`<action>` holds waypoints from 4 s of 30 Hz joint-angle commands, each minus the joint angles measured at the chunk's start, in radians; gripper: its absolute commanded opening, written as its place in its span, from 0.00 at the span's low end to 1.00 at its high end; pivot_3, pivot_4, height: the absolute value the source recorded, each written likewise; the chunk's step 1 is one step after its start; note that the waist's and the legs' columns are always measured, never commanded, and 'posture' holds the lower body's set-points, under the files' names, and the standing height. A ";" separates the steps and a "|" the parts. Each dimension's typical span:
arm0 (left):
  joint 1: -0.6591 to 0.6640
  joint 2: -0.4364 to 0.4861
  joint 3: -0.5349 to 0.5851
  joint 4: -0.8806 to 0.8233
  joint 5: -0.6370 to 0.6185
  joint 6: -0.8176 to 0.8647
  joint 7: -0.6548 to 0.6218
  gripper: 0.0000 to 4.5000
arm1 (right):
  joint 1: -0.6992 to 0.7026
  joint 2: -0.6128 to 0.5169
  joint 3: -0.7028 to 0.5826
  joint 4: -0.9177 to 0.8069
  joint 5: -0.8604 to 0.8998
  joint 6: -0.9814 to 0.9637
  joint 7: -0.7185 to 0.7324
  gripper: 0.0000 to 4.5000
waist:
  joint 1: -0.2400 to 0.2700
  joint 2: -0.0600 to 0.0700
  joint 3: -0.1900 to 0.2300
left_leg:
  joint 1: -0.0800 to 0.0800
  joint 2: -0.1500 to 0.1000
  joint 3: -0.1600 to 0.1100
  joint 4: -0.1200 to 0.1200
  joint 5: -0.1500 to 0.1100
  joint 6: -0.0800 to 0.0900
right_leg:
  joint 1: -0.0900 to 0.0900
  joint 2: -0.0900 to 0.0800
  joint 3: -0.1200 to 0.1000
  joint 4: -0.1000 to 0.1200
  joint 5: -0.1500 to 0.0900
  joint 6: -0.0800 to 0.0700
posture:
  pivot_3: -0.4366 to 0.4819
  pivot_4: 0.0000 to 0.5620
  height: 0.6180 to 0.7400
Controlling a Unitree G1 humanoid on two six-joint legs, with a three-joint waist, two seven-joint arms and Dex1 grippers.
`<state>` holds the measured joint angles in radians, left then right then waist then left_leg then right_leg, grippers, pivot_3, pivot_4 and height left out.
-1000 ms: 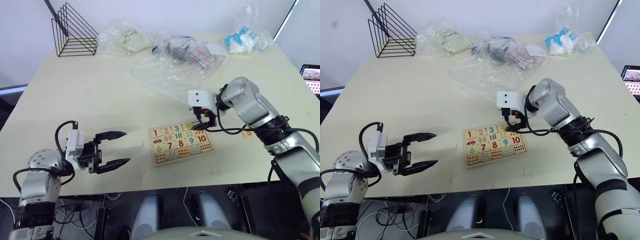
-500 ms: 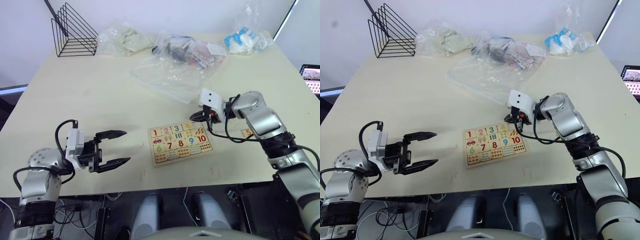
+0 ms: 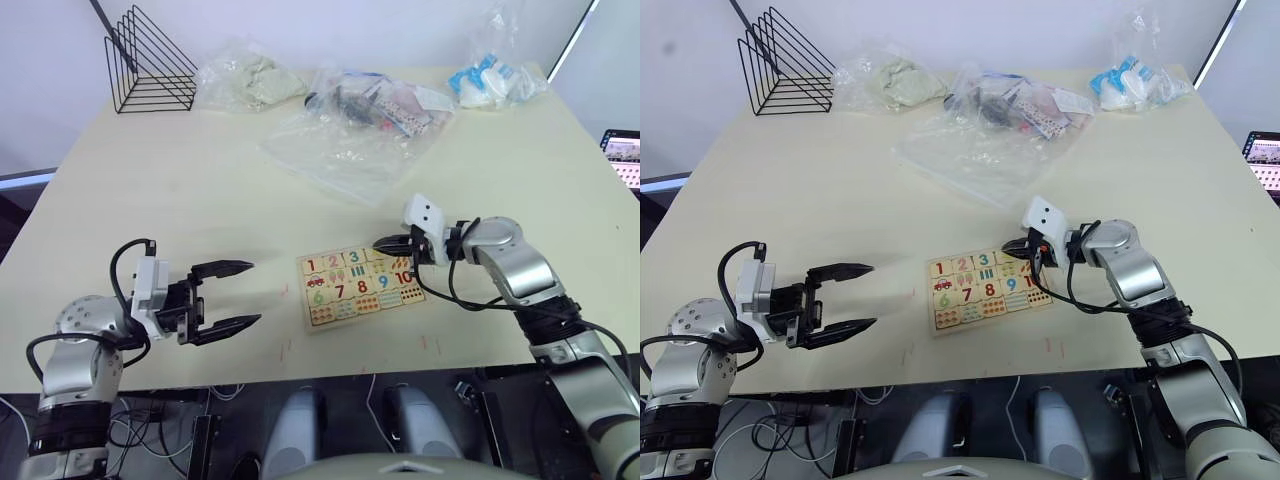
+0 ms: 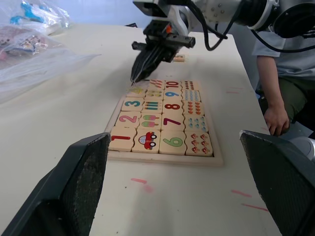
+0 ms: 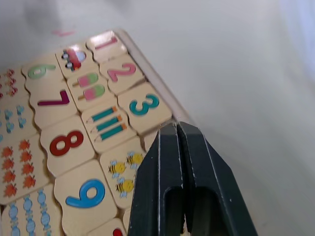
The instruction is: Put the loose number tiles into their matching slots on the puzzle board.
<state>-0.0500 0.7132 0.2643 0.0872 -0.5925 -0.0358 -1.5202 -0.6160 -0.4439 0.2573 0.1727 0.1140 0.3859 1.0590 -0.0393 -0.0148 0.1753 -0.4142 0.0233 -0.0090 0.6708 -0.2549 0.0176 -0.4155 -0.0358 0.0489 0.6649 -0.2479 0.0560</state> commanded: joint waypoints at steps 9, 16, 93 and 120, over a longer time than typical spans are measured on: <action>-0.002 0.010 0.012 -0.032 -0.017 -0.005 -0.002 1.00 | 0.020 -0.011 0.049 0.027 -0.053 -0.026 -0.015 0.01 | 0.000 0.000 0.000 | 0.001 0.000 0.000 0.000 0.000 0.000 | 0.001 0.000 0.000 0.000 0.000 0.000 | 0.48 0.27 1.00; 0.002 0.010 0.012 -0.036 -0.018 -0.004 -0.002 1.00 | 0.026 -0.002 0.071 0.020 -0.058 -0.010 -0.019 0.01 | 0.000 -0.001 -0.001 | 0.002 0.000 0.000 0.000 0.000 0.000 | 0.003 0.000 -0.001 0.000 0.000 0.000 | 0.48 0.27 1.00; 0.110 0.015 0.131 0.171 0.009 -0.033 0.099 1.00 | 0.995 -0.045 -0.746 -0.407 0.401 -0.396 -0.217 0.97 | 0.026 -0.001 -0.002 | 0.004 0.001 0.005 0.000 0.000 0.000 | 0.005 0.001 0.002 -0.001 -0.001 0.000 | 0.48 0.27 1.00; 0.058 -0.011 0.125 0.193 0.023 -0.065 0.118 1.00 | 0.885 -0.060 -0.704 -0.321 0.378 -0.401 -0.222 0.97 | 0.025 -0.002 -0.002 | 0.006 0.001 0.005 0.000 0.000 0.000 | 0.007 0.001 0.002 -0.001 -0.001 0.000 | 0.48 0.27 1.00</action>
<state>0.0077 0.7005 0.3810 0.2927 -0.5696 -0.0848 -1.4087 0.2728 -0.4951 -0.4310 -0.1383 0.4891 0.0091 0.8400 -0.0138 -0.0164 0.1730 -0.4083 0.0239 -0.0042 0.6712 -0.2549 0.0177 -0.4088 -0.0351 0.0505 0.6639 -0.2484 0.0563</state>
